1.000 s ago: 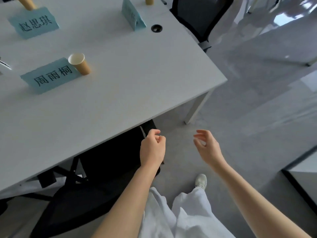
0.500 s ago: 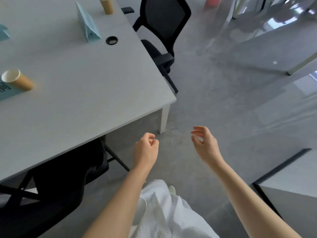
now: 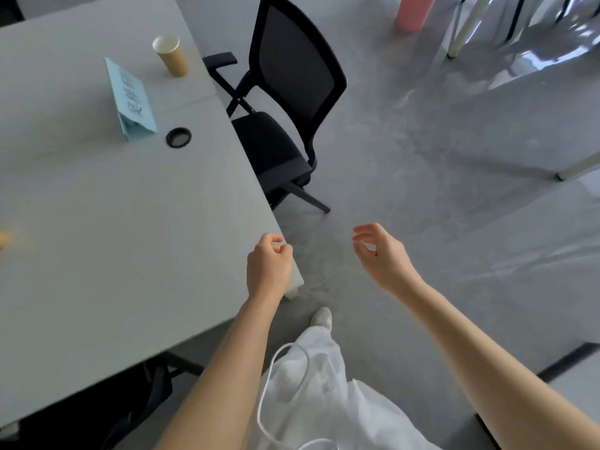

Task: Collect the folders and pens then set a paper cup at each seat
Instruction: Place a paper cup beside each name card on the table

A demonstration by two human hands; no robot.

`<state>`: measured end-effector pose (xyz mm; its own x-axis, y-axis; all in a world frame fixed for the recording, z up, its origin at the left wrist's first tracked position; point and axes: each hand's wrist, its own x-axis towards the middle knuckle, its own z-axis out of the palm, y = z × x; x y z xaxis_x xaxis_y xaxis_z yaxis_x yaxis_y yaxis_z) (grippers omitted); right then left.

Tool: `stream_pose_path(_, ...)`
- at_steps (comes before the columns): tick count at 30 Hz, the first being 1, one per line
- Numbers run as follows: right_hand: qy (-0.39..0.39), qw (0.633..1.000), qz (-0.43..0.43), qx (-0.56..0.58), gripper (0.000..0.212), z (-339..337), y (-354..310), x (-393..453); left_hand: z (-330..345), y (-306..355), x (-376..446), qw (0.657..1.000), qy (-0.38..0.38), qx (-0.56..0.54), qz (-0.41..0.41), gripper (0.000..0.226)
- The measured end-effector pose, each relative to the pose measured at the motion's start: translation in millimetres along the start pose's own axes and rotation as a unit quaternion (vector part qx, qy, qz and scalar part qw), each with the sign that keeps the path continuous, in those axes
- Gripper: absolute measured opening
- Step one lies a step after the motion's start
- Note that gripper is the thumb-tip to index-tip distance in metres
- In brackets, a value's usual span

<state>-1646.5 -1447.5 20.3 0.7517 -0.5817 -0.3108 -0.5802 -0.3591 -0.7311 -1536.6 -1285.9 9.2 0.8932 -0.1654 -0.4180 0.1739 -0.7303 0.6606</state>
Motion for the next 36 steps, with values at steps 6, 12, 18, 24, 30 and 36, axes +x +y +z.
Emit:
stream_pose_path(6, -0.018, 0.999, -0.035, -0.02, 0.023, -46.0, -18.6, 99.5, 16.3, 79.7, 71.5, 1.0, 0.024, -0.018, -0.005, 0.026)
stream_pose_path(12, -0.069, 0.994, -0.082, -0.036, 0.025, -89.4, -22.4, 202.0, 55.3, 142.2, 126.7, 0.997, 0.058, -0.032, -0.034, 0.025)
stream_pose_path(18, -0.146, 0.976, -0.155, -0.046, 0.024, -139.5, -32.5, 303.2, 99.7, 197.2, 167.6, 0.989, 0.112, -0.059, -0.079, 0.028)
stream_pose_path(24, -0.229, 0.942, -0.236, -0.073, 0.025, -176.5, -69.6, 399.9, 133.0, 258.4, 201.6, 0.969, 0.183, -0.105, -0.131, 0.029)
stream_pose_path(30, -0.281, 0.914, -0.281, -0.084, 0.028, -175.3, -118.2, 481.0, 131.2, 292.5, 247.6, 0.943, 0.252, -0.148, -0.162, 0.032)
stream_pose_path(36, -0.339, 0.881, -0.308, -0.118, 0.031, -141.0, -169.2, 546.2, 109.0, 300.6, 304.8, 0.912, 0.319, -0.175, -0.191, 0.033)
